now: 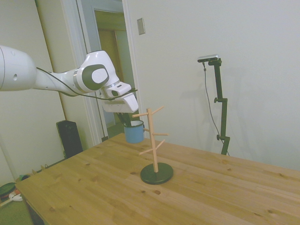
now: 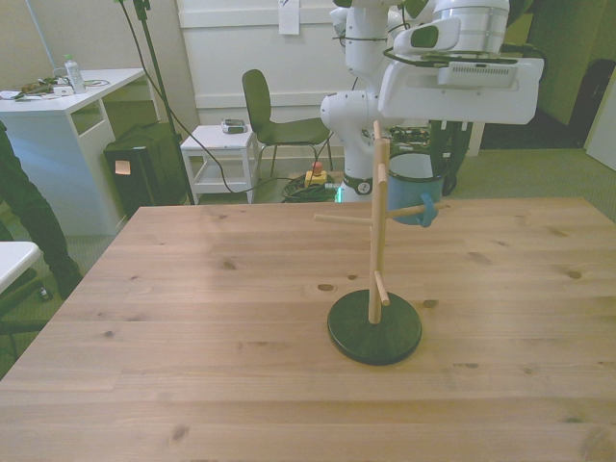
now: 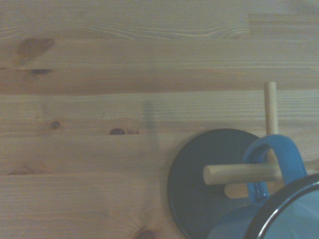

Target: Hang the mug

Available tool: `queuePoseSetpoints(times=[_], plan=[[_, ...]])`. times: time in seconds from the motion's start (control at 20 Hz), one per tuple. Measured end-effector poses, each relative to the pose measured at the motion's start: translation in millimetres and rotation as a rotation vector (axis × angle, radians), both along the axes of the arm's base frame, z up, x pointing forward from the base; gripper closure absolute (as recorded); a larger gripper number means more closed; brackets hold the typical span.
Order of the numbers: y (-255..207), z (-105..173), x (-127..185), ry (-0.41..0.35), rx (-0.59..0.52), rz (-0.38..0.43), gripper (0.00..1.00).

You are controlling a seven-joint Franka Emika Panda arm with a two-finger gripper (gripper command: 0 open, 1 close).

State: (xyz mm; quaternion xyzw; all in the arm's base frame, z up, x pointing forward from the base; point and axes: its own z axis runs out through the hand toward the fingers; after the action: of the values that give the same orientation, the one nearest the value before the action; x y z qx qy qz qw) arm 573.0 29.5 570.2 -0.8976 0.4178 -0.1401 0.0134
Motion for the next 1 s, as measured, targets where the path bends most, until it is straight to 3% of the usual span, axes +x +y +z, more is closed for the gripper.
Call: queuePoseSetpoints(times=[0.65,0.85,1.0], plan=[[3.1,4.2,-13.3,-0.01,-0.001,0.007,0.0],[34.6,-9.5,-30.9,-0.001,-0.005,0.056,0.0],[66.6,-37.0,-56.1,0.014,-0.006,0.089,0.0]])
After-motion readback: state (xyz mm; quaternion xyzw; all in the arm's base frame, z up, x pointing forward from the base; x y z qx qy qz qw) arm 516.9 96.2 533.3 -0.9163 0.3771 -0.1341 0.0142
